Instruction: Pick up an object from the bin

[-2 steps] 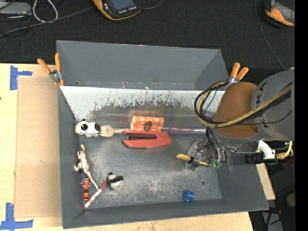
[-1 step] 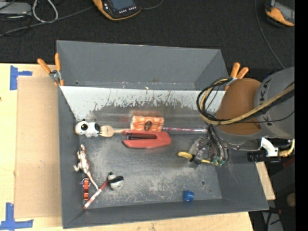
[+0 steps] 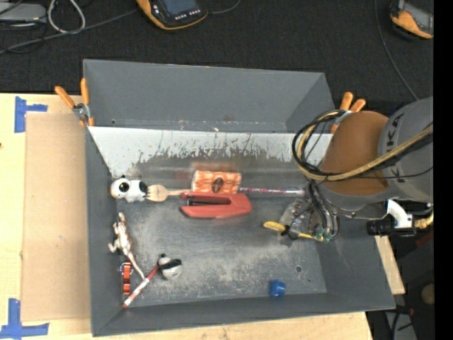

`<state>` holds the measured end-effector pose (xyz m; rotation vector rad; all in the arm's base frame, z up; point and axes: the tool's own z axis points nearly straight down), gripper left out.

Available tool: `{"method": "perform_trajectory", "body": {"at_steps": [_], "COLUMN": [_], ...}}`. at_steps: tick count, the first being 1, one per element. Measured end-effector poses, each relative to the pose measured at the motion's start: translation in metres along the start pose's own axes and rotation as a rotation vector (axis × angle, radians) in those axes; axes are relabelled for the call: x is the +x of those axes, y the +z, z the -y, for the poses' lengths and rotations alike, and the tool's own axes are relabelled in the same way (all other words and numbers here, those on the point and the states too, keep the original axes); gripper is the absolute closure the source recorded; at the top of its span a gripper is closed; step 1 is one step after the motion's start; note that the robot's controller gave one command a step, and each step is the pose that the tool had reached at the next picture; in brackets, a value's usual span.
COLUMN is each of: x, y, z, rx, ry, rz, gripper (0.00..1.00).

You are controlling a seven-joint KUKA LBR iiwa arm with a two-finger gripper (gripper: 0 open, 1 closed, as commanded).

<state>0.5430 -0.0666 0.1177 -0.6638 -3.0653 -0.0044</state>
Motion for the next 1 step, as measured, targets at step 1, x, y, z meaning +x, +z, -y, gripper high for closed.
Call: {"method": "perform_trajectory", "body": {"at_steps": [1], "x": [0.0009], "y": [-0.0288], "z": [0.0], "rx": [0.0], "ry": [-0.003], "rz": [-0.003], "gripper": [1.0]}}
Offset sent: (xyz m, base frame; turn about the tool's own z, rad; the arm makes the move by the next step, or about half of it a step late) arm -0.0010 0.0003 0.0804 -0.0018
